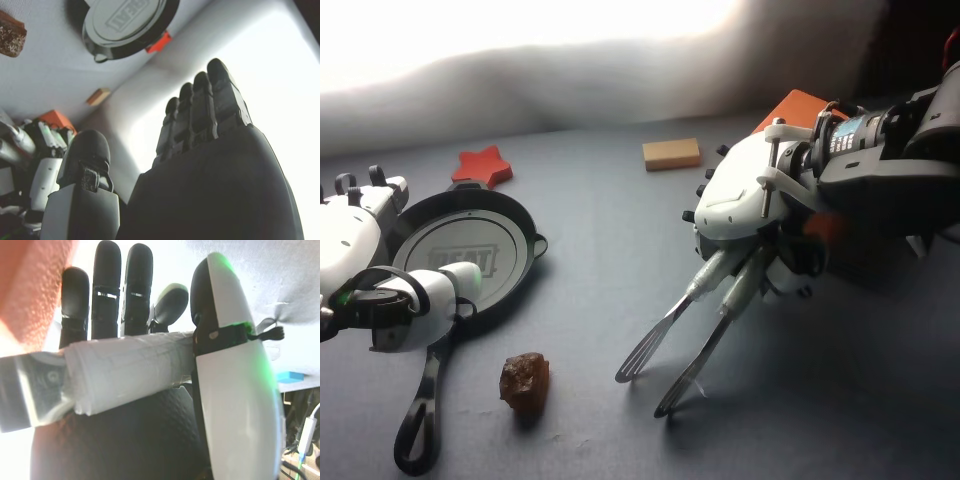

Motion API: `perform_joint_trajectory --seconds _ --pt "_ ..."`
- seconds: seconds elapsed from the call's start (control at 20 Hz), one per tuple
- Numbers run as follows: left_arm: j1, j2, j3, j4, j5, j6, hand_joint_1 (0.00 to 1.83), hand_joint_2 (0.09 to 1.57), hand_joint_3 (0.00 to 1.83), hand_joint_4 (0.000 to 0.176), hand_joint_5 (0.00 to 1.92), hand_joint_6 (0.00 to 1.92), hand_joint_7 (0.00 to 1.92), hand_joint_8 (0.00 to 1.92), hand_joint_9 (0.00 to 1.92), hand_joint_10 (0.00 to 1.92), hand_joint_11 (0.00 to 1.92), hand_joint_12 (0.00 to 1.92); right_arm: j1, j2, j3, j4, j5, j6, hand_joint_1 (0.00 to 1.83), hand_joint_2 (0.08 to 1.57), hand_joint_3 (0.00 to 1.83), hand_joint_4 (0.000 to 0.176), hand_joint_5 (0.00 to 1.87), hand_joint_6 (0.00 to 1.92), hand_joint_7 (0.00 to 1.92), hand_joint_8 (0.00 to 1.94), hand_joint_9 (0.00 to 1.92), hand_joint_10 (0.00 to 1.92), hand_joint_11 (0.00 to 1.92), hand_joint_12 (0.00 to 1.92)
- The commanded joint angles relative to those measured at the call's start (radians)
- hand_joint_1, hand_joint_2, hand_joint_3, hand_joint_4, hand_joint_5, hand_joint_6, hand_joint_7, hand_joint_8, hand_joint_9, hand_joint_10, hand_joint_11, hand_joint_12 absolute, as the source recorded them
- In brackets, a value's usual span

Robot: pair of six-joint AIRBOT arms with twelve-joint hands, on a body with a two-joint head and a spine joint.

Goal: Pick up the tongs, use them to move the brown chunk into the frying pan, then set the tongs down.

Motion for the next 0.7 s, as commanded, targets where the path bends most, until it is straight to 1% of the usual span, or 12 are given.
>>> perform_joint_trajectory --seconds 0.0,0.1,0.15,0.25,0.3,0.35,0.4,0.45,0.5,0.55,0.6,0.65 --pt "-0.011 0.001 0.002 0.077 -0.062 -0.004 0.21 1.33 0.0 0.018 0.02 0.0 0.06 0.01 0.06 0.01 0.0 0.25 0.021 0.008 -0.006 -0.01 0.076 -0.008 1.09 1.23 0.0 0.0 0.75 1.32 1.07 0.05 0.82 0.57 0.42 1.48" --pt "-0.011 0.001 0.002 0.077 -0.062 -0.004 0.24 1.33 0.0 0.017 0.04 0.01 0.08 0.0 0.07 0.01 0.0 0.28 0.036 0.017 -0.019 -0.01 0.069 -0.007 1.09 1.24 0.0 0.0 0.74 1.33 1.07 0.05 0.81 0.58 0.42 1.48" --pt "-0.011 0.001 0.001 0.077 -0.062 -0.004 0.23 1.34 0.0 0.015 0.02 0.0 0.06 0.0 0.06 0.0 0.0 0.27 0.046 0.023 -0.027 -0.01 0.064 -0.006 1.1 1.23 0.0 0.0 0.77 1.3 1.08 0.05 0.82 0.58 0.42 1.48" --pt "-0.011 0.001 0.001 0.077 -0.062 -0.004 0.23 1.34 0.0 0.018 0.01 0.0 0.05 0.0 0.05 0.0 0.0 0.2 0.071 0.039 -0.044 -0.01 0.049 0.01 1.1 1.22 0.0 0.0 0.77 1.29 1.07 0.04 0.8 0.59 0.42 1.48" --pt "-0.011 0.001 0.001 0.077 -0.062 -0.004 0.23 1.34 0.0 0.019 0.02 0.0 0.06 0.0 0.06 0.0 0.0 0.22 0.082 0.045 -0.05 -0.01 0.043 0.022 1.1 1.23 0.0 0.0 0.76 1.3 1.07 0.04 0.79 0.61 0.4 1.49" --pt "-0.011 0.001 0.001 0.077 -0.062 -0.004 0.24 1.33 0.0 0.019 0.04 0.01 0.07 0.0 0.07 0.0 0.0 0.29 0.104 0.061 -0.068 -0.01 0.03 0.047 1.1 1.22 0.0 0.0 0.77 1.29 1.07 0.04 0.79 0.62 0.4 1.5" --pt "-0.011 0.001 0.002 0.077 -0.062 -0.004 0.24 1.33 0.0 0.019 0.04 0.01 0.07 0.0 0.07 0.0 0.0 0.29 0.116 0.071 -0.081 -0.01 0.025 0.058 1.1 1.22 0.0 0.0 0.77 1.29 1.07 0.04 0.79 0.62 0.4 1.5" --pt "-0.011 0.001 0.003 0.077 -0.062 -0.006 0.24 1.33 0.0 0.02 0.03 0.0 0.07 0.0 0.05 0.0 0.0 0.26 0.13 0.084 -0.105 -0.076 0.016 0.111 1.1 1.22 0.0 0.0 0.77 1.28 1.07 0.04 0.79 0.62 0.4 1.5" --pt "-0.012 0.001 0.006 0.077 -0.062 -0.007 0.23 1.33 0.0 0.019 0.03 0.0 0.06 0.0 0.05 0.0 0.0 0.23 0.14 0.094 -0.133 -0.198 0.002 0.204 1.1 1.22 0.0 0.0 0.76 1.3 1.07 0.03 0.78 0.63 0.4 1.5" --pt "-0.012 0.001 0.009 0.077 -0.062 -0.009 0.24 1.33 0.0 0.016 0.03 0.0 0.06 0.0 0.05 0.0 0.0 0.22 0.147 0.099 -0.155 -0.291 -0.014 0.282 1.1 1.22 0.0 0.0 0.76 1.3 1.06 0.03 0.78 0.63 0.4 1.49" --pt "-0.012 0.001 0.013 0.077 -0.062 -0.015 0.24 1.33 0.0 0.015 0.02 0.0 0.06 0.0 0.06 0.0 0.0 0.21 0.154 0.1 -0.181 -0.449 -0.06 0.443 1.1 1.22 0.0 0.0 0.76 1.3 1.06 0.03 0.77 0.62 0.4 1.49" --pt "-0.012 0.001 0.014 0.077 -0.062 -0.017 0.24 1.33 0.0 0.015 0.02 0.0 0.06 0.0 0.06 0.0 0.0 0.21 0.157 0.099 -0.2 -0.537 -0.096 0.537 1.1 1.22 0.0 0.0 0.76 1.3 1.06 0.03 0.77 0.62 0.4 1.49"
